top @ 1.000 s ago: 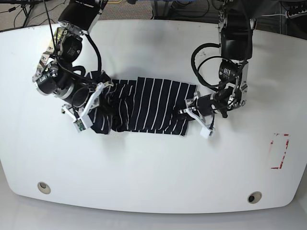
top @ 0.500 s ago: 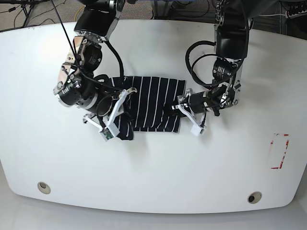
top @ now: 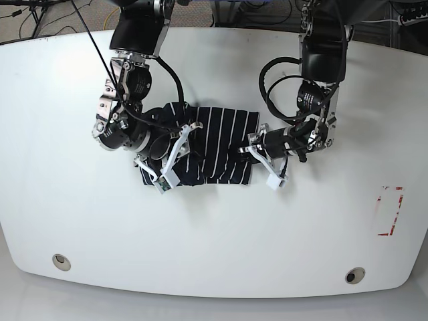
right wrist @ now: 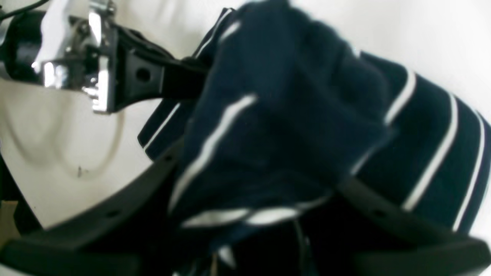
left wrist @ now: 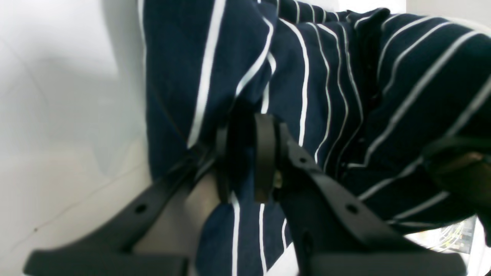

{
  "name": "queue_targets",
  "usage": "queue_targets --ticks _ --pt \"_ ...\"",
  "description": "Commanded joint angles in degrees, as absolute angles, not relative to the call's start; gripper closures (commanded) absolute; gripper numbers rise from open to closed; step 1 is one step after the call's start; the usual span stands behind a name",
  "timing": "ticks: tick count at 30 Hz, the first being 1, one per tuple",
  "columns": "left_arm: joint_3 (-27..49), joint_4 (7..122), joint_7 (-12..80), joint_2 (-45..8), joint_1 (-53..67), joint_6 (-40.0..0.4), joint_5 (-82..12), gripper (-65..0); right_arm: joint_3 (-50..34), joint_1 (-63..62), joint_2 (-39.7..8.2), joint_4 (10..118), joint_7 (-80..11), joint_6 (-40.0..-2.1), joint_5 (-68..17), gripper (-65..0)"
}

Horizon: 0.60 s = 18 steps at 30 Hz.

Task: Layout the t-shirt on the table in an organized manner, then fold the t-shirt properly
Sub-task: 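Fold both strip ends inward toward each other with both grippers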

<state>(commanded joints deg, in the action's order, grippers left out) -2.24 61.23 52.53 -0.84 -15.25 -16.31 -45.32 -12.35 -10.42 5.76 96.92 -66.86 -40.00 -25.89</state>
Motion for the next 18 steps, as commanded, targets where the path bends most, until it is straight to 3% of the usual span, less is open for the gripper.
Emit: queue_targets --ticks 10,14,18 --pt "1.3 61.3 52.5 -0.7 -15.3 -16.7 -45.4 -7.8 -12.4 -14.2 7.3 90.3 -62.6 -40.0 -26.0 -20.8" --pt "2.5 61.3 52.5 -0.6 -15.4 -21.0 -45.4 -13.1 -12.4 -15.8 7.9 87.4 -60.5 -40.0 -26.2 -20.8" --pt "3.2 61.3 52.6 -0.5 -15.6 -22.2 -45.4 -18.1 -12.4 -16.3 9.0 87.4 -60.1 -40.0 -25.8 -20.9"
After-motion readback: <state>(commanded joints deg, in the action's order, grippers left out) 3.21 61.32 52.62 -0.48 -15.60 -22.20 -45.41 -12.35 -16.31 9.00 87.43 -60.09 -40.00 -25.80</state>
